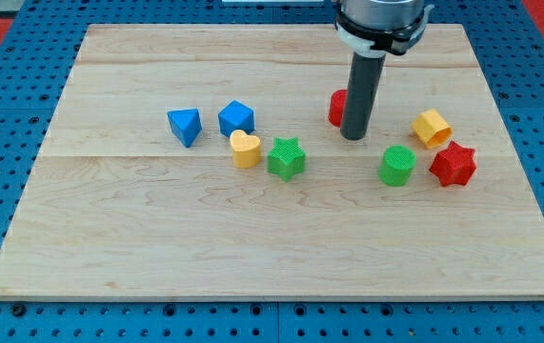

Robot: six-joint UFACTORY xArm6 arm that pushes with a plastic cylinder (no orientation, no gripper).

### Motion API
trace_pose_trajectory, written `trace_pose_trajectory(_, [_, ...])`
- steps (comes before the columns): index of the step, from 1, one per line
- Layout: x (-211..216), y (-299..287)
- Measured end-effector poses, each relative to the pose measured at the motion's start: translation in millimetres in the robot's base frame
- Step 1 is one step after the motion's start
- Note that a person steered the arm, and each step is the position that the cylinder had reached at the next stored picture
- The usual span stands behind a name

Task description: Push the red circle into the group of blue blocks

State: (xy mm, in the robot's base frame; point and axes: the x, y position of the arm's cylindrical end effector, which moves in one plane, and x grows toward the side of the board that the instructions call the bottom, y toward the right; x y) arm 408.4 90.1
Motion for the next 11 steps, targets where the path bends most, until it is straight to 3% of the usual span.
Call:
trace_pose_trajectory(2, [-10.2,-51.3])
trace_pose_trajectory(4, [-35.0,-51.3])
trace_pose_trajectory(6, [-76.6,-18.7])
trace_pose_trajectory(7, [-81.6,37.5])
trace_pose_trajectory(8, [-63.7,54.5])
trace_pose_trajectory(11, [-25.5,-86.3])
